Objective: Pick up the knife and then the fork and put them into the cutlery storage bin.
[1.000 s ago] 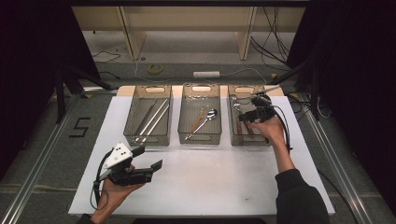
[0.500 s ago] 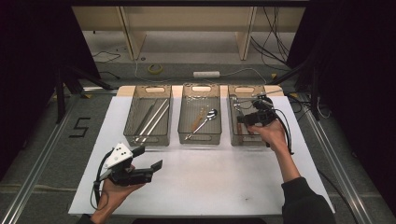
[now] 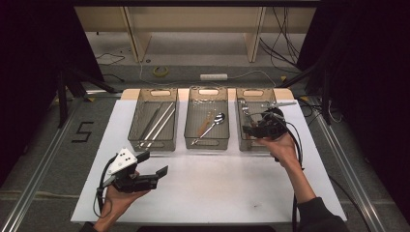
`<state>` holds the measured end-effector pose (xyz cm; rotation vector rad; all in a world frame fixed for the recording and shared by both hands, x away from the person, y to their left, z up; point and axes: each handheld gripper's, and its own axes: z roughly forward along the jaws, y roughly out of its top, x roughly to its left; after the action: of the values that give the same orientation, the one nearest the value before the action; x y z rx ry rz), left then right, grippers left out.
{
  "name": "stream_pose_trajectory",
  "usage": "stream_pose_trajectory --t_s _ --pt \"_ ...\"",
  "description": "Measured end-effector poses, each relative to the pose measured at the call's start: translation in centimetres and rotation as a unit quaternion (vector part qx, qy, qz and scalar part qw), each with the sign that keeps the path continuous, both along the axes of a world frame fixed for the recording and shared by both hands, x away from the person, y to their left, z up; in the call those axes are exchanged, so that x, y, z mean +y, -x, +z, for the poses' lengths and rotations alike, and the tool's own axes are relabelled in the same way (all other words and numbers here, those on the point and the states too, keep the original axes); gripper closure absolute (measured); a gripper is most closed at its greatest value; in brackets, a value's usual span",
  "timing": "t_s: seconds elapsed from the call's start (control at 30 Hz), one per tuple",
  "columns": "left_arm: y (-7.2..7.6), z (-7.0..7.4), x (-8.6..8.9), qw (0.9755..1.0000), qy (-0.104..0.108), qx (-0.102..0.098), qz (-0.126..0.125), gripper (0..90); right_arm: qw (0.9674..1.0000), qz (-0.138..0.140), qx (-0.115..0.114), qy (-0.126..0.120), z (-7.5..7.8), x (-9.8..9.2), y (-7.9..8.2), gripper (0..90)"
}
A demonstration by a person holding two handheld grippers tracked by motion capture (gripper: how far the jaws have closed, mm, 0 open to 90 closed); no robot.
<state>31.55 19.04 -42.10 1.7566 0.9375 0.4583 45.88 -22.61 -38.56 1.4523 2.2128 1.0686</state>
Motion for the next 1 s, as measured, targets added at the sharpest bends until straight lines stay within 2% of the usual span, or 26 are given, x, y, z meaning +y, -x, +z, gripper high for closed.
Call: stream_pose_trajectory --t_s 0.33,0.63,1.0 --pt "0.0 0.0 0.0 1.0000 -0.002 0.000 0.000 15.9 0.9995 0.013 -0.021 -0.018 -0.2 0.1 2.0 29.7" --pt "-0.1 0.0 -0.1 1.0000 -0.002 0.003 0.000 15.9 0.9977 0.027 -0.042 -0.046 -0.6 0.1 3.8 29.3" --pt "0.0 0.1 -0.2 1.0000 -0.003 0.002 -0.003 15.9 0.9948 0.048 -0.070 -0.056 -1.2 -0.2 5.9 28.1"
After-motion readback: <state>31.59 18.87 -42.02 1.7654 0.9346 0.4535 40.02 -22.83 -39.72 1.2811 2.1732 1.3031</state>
